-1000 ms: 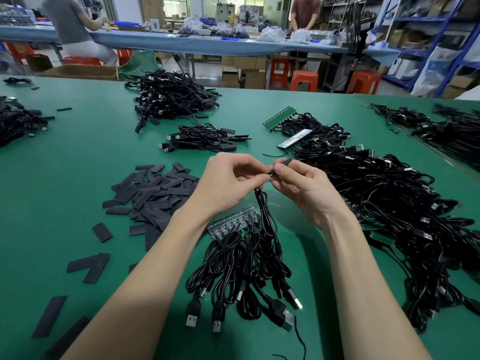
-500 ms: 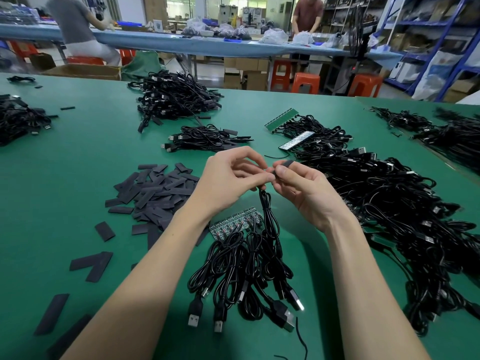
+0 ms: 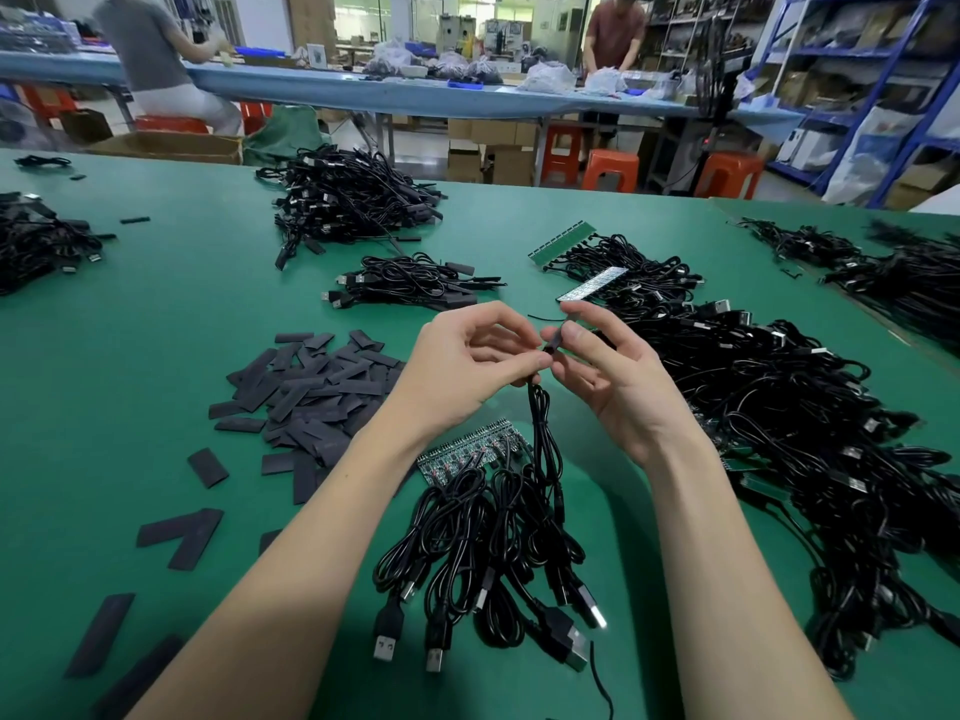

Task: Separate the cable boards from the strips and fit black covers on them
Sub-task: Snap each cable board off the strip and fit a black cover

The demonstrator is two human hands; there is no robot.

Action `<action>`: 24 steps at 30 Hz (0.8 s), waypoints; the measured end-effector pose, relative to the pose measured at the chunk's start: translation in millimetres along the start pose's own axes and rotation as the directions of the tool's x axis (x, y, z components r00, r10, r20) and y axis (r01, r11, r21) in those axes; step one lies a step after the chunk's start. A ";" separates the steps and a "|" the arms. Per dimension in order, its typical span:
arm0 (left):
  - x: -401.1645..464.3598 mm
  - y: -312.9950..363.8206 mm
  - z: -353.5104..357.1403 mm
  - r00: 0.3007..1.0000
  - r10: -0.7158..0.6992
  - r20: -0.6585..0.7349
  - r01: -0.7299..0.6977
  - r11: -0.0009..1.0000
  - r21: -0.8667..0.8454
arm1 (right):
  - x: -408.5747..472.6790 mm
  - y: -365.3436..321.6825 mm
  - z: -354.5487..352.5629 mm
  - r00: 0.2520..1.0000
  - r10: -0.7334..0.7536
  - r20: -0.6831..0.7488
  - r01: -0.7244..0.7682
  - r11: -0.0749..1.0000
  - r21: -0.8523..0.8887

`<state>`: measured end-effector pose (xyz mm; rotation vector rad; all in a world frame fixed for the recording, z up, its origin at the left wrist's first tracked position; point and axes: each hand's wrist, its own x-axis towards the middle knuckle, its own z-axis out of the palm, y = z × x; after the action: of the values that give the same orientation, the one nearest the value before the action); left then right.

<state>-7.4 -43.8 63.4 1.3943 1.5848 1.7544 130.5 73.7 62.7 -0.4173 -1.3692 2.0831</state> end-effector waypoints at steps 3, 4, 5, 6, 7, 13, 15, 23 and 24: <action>0.0 -0.7 1.1 1.000 0.004 -0.007 -0.004 1.000 0.012 | -0.3 0.3 2.3 0.999 -0.038 0.002 0.038 0.999 -0.004; -0.1 -0.7 1.1 1.000 0.004 -0.007 -0.004 1.000 0.014 | -0.4 0.6 3.1 0.999 -0.041 0.005 0.041 0.999 -0.006; -0.1 -0.8 1.3 1.000 0.003 -0.006 -0.003 1.000 0.015 | -0.5 0.8 3.3 0.999 -0.041 0.007 0.041 0.999 -0.008; -0.2 -0.8 1.6 1.000 0.003 -0.006 -0.003 1.000 0.014 | -0.6 0.9 3.1 0.999 -0.040 0.011 0.040 0.999 -0.007; -0.3 -0.9 2.0 1.000 0.004 -0.006 -0.004 1.000 0.013 | -0.6 1.0 2.6 0.999 -0.039 0.017 0.039 0.999 -0.004; -0.7 -0.5 2.5 1.000 0.018 -0.024 -0.018 0.999 0.030 | -0.3 2.6 2.4 0.999 -0.027 0.033 0.026 0.999 0.018; -0.3 0.0 2.9 0.999 0.027 -0.034 -0.025 0.999 0.042 | 0.3 3.2 3.0 0.999 -0.027 0.030 0.026 0.999 0.031; 0.9 -0.2 4.5 0.997 0.033 -0.074 -0.027 0.997 0.074 | 2.1 7.5 4.4 0.999 -0.037 0.039 0.034 0.998 0.057; 0.7 0.0 4.3 0.997 0.029 -0.070 -0.024 0.997 0.069 | 1.9 7.7 4.2 0.999 -0.032 0.040 0.029 0.998 0.061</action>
<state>-4.1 -41.0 63.1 1.4044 1.6851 1.7995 124.3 69.7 57.5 -0.3283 -1.3236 2.1133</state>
